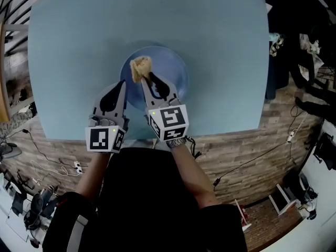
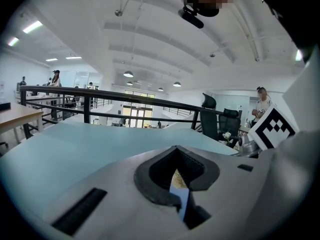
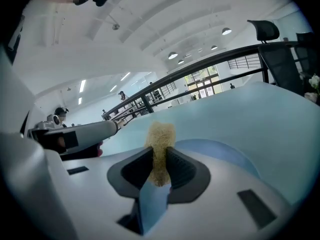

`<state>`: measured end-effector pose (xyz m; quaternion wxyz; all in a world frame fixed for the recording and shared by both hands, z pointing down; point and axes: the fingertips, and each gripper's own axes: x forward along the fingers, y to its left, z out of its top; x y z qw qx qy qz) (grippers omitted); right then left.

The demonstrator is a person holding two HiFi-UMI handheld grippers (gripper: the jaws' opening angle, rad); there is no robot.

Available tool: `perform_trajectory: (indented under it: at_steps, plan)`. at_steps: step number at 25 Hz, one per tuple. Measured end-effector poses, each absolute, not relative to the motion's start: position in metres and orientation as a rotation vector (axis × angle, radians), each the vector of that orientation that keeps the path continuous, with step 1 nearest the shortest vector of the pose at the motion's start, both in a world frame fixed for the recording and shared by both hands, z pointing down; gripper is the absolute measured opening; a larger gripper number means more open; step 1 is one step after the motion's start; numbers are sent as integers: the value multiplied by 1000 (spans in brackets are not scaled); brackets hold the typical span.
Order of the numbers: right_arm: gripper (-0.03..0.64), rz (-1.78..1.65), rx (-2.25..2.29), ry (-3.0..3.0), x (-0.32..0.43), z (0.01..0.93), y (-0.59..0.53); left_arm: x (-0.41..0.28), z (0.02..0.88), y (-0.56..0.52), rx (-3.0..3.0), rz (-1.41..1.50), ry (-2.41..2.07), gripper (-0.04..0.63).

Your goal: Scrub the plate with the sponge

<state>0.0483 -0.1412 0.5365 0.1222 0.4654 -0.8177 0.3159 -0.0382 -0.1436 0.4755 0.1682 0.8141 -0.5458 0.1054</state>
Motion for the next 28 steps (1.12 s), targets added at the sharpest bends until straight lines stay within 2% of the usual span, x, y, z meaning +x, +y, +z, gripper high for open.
perform_trajectory:
  at_steps: [28]
  plan:
    - [78, 989, 1279, -2232, 28, 593, -158, -37, 484, -142, 2291, 299, -1532, 2]
